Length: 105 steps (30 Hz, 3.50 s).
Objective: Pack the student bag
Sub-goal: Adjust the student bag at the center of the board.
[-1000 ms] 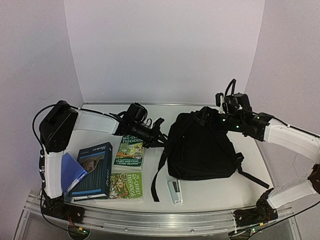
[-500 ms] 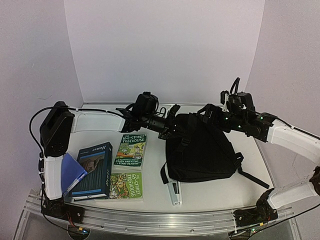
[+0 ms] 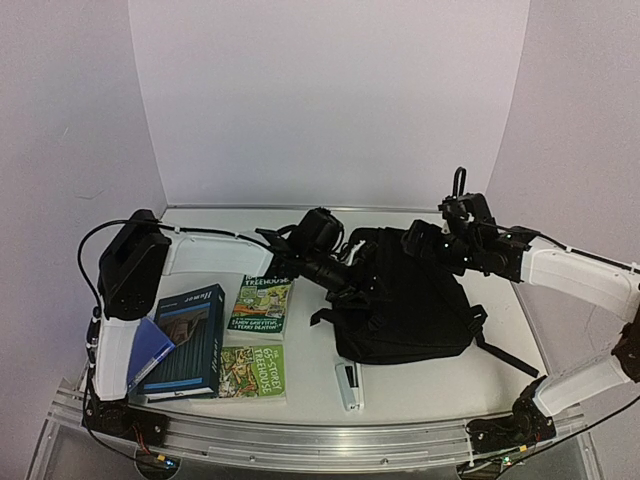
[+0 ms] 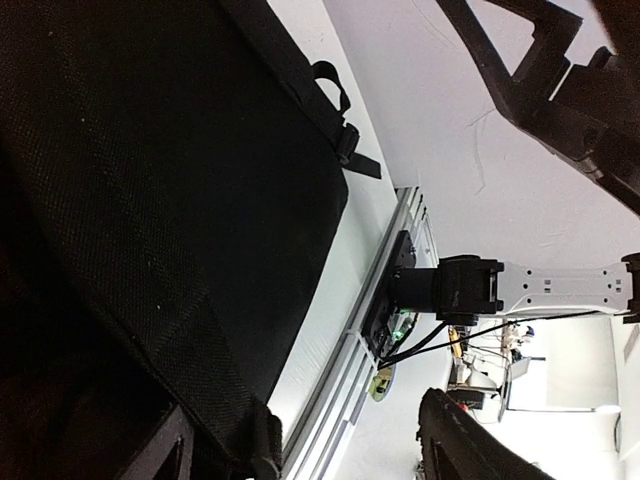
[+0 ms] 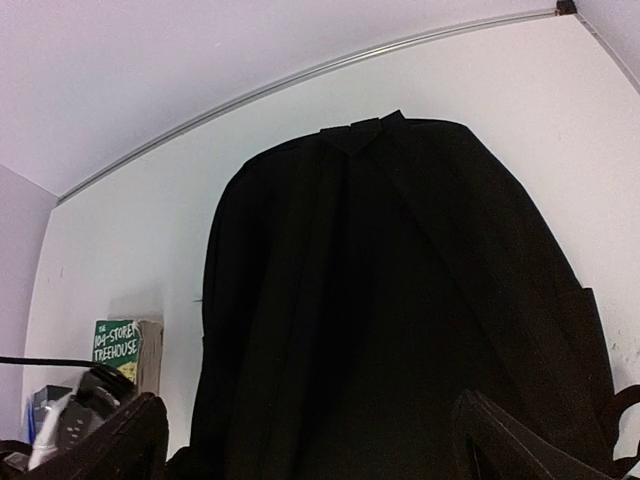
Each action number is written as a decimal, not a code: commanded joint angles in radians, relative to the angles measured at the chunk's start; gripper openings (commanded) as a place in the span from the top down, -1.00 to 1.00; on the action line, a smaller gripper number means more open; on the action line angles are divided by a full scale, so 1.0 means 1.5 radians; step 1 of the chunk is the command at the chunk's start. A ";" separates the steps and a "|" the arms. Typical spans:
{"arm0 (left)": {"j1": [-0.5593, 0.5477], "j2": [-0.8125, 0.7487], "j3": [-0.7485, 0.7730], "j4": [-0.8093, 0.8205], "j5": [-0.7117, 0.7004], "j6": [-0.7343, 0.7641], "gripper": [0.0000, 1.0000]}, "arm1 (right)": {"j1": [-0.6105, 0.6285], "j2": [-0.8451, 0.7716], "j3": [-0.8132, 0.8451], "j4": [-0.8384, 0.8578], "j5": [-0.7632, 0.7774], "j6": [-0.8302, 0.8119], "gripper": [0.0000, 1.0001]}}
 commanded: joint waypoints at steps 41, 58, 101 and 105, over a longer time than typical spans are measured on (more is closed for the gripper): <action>0.164 0.272 0.386 -0.068 -0.152 0.135 -0.71 | 0.002 0.044 -0.013 0.022 0.011 0.024 -0.72; 0.168 0.270 0.430 -0.043 -0.156 0.150 0.99 | 0.002 0.018 -0.034 0.027 -0.012 0.040 -0.61; -0.029 -0.172 0.049 0.019 -0.446 0.640 1.00 | 0.002 -0.244 -0.088 0.058 0.003 0.177 -0.97; -0.047 -0.172 0.034 0.014 -0.401 0.616 1.00 | 0.002 -0.270 -0.076 0.057 0.006 0.175 -0.97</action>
